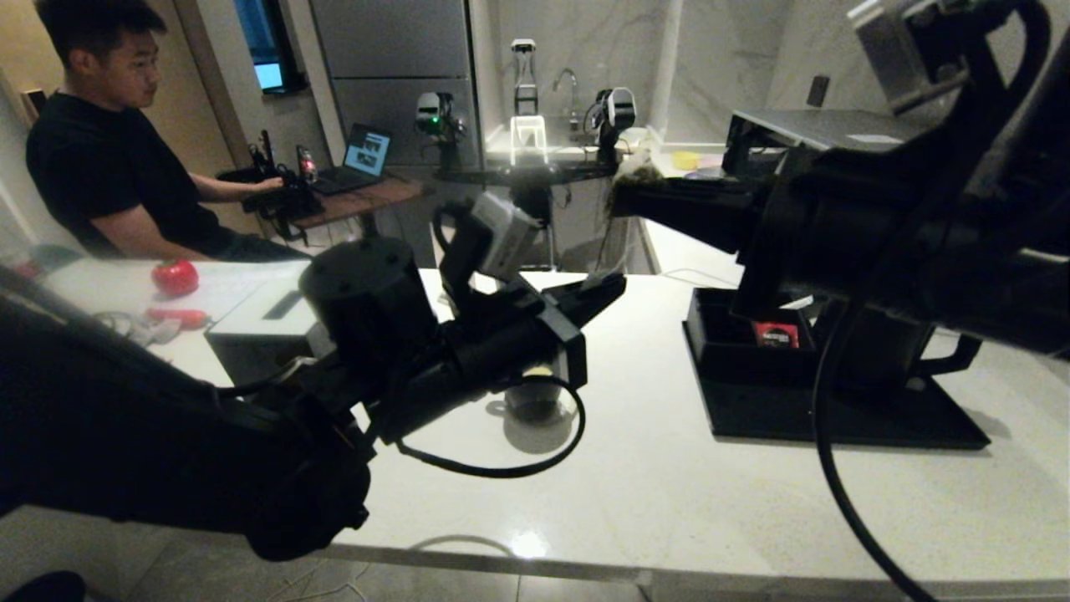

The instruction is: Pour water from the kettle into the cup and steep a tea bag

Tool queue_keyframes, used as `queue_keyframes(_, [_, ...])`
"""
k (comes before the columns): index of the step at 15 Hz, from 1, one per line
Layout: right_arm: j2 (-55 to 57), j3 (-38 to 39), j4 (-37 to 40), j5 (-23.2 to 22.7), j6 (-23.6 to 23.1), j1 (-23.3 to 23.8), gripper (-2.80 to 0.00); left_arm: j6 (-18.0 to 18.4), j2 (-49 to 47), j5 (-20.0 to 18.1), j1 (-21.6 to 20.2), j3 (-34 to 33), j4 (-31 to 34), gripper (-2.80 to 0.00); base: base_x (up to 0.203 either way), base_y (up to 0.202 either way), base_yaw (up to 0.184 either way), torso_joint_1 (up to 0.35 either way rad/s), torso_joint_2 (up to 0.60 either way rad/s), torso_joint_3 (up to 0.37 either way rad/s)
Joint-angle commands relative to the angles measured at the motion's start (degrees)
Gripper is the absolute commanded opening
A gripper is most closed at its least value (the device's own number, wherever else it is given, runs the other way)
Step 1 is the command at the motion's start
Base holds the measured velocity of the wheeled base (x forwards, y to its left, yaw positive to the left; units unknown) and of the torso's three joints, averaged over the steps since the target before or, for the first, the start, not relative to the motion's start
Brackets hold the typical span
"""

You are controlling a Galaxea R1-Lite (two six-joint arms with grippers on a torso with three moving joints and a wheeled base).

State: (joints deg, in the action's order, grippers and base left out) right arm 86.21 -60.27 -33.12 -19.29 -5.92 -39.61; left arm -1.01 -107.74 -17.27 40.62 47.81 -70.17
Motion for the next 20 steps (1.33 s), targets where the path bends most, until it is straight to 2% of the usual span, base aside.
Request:
queue_keyframes(1, [-1.20, 2.24, -0.55, -0.13, -0.11, -0.03, -2.80, -0.04, 0.16, -0.04, -0.02, 0.00, -0.41, -2.80, 0.000, 0.000, 0.000, 0.000, 0.00, 0.000])
queue_keyframes(8, [-4.98, 12.31, -2.26, -0.05, -0.25, -0.03, -2.80, -0.04, 0.07, -0.04, 0.07, 0.00, -0.41, -2.80, 0.000, 0.000, 0.000, 0.000, 0.00, 0.000])
queue_keyframes(12, [-5.36, 19.01, -7.99, -0.08, -0.15, -0.03, -2.80, -0.04, 0.15, -0.04, 0.16, -0.19, -0.41, -2.80, 0.000, 0.000, 0.000, 0.000, 0.00, 0.000])
queue_keyframes(20, [-4.73, 22.83, -10.56, -0.05, -1.90, -0.03, -2.80, 0.05, 0.16, 0.05, 0.51, -0.53, -0.41, -2.80, 0.000, 0.000, 0.000, 0.000, 0.00, 0.000])
